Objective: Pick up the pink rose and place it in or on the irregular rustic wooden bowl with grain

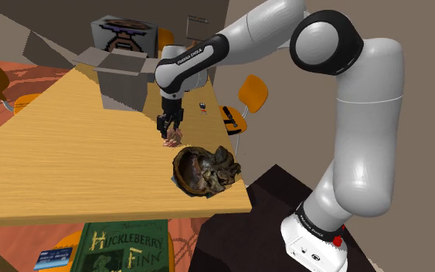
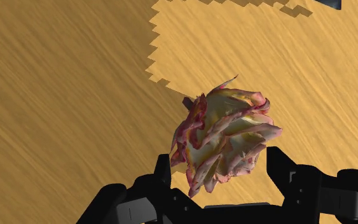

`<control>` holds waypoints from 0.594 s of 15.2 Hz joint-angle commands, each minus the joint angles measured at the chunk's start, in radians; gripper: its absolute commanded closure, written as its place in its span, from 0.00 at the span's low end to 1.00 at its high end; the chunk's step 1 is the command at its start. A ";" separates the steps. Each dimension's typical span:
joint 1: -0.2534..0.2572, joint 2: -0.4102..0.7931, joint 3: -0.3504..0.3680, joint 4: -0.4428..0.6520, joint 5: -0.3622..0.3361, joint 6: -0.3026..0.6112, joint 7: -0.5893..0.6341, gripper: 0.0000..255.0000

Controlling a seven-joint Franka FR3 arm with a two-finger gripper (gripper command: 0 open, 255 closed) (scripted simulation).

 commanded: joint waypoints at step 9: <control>0.001 -0.045 -0.001 0.013 -0.004 -0.066 0.008 1.00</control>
